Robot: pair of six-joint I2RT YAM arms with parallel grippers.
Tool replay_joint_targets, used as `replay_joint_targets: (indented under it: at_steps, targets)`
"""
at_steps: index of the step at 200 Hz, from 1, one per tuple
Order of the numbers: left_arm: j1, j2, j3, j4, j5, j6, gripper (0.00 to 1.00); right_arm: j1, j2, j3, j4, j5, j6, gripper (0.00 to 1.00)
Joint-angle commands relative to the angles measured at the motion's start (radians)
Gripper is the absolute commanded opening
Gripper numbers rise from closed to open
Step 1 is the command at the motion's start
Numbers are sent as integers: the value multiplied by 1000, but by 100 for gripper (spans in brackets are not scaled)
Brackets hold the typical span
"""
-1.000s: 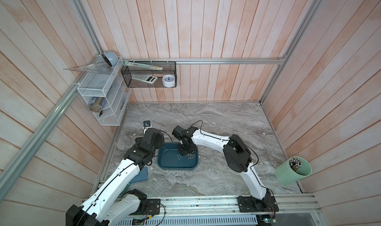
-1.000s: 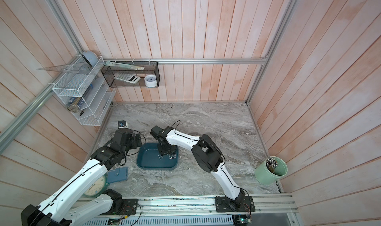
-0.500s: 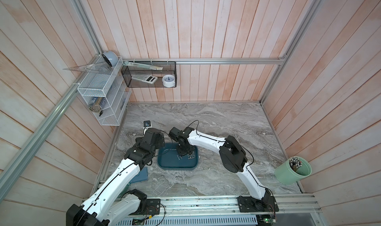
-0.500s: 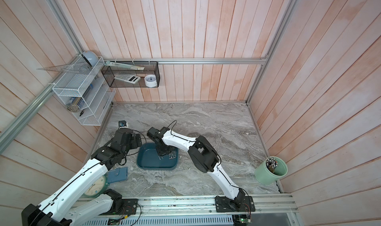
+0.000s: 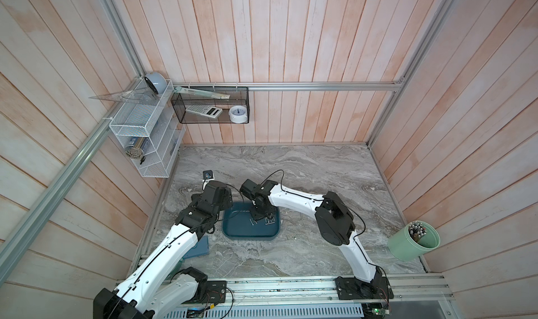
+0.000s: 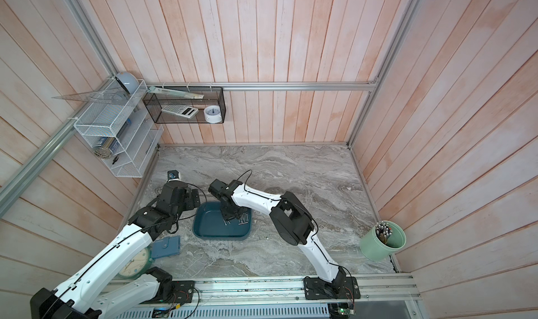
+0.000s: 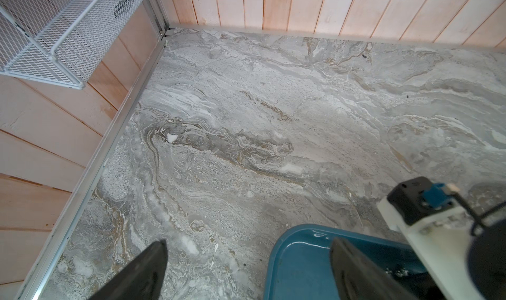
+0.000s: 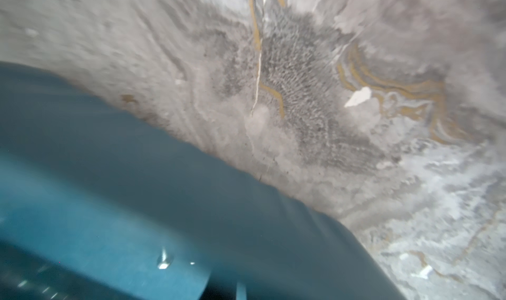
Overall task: Take out the screws from the storage box
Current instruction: Pick up the screw from the storage box, then place the screw at the center of the board.
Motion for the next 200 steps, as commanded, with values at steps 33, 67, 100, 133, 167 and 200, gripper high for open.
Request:
replay_joint_targets:
  at_steps: [33, 67, 100, 133, 167, 200]
  targets:
    - [6, 1, -1, 1, -15, 12, 98, 4, -148, -74, 92, 1, 32, 7]
    - [6, 3, -2, 4, -14, 13, 98, -4, -227, -121, 73, 106, 36, 6]
    - [5, 6, -2, 4, -12, 13, 98, -80, -395, -293, 97, 141, 63, 6]
    - [5, 14, 2, 1, -6, 14, 98, -189, -581, -529, 158, 146, 124, 6]
    - [5, 19, 4, 1, 0, 15, 98, -250, -687, -689, 247, 145, 118, 7]
    - [5, 24, 5, -2, -4, 15, 98, -250, -646, -686, 245, 122, 107, 8]
